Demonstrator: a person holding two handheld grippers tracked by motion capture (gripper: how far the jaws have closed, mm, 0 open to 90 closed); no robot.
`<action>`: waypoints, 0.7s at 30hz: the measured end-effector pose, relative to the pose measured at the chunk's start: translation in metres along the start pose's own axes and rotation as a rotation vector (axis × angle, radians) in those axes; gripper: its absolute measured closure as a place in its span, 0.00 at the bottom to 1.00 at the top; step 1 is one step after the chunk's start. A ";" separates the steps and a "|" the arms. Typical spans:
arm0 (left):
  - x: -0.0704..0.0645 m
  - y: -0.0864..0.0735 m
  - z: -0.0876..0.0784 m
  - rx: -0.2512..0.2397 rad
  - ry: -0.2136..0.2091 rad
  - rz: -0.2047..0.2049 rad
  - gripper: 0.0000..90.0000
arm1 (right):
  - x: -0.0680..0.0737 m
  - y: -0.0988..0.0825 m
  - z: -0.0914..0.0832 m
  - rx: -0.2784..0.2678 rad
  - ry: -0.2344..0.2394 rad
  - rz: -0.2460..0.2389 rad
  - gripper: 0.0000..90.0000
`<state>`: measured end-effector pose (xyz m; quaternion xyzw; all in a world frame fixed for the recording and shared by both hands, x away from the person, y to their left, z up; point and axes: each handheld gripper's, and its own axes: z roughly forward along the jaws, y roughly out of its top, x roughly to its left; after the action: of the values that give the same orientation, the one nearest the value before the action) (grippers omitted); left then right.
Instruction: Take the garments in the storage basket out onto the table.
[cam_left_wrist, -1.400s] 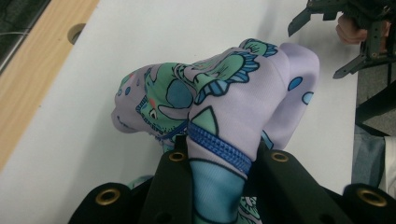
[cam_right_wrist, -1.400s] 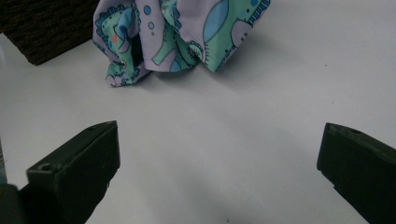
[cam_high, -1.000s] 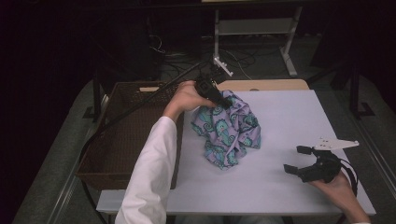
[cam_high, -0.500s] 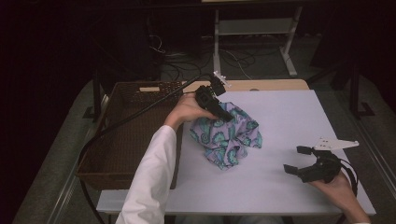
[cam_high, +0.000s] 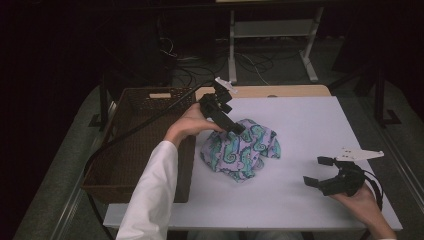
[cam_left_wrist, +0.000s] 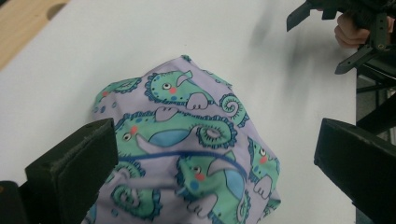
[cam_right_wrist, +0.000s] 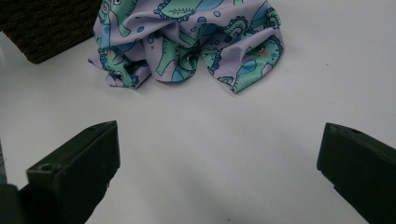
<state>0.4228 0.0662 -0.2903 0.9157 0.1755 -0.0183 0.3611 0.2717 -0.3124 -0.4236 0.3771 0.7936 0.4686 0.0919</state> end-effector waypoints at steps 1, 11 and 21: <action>-0.001 -0.002 -0.004 0.000 0.012 0.003 0.00 | 0.000 0.000 0.000 -0.001 0.000 -0.001 0.00; -0.006 -0.039 -0.040 -0.077 0.100 -0.028 0.00 | 0.000 0.000 0.000 0.000 -0.001 -0.003 0.00; -0.013 -0.090 -0.078 -0.135 0.179 -0.045 0.00 | 0.000 0.000 0.001 0.009 -0.003 -0.002 0.00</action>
<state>0.3733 0.1755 -0.2894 0.8830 0.2284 0.0675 0.4046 0.2724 -0.3118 -0.4244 0.3775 0.7958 0.4646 0.0916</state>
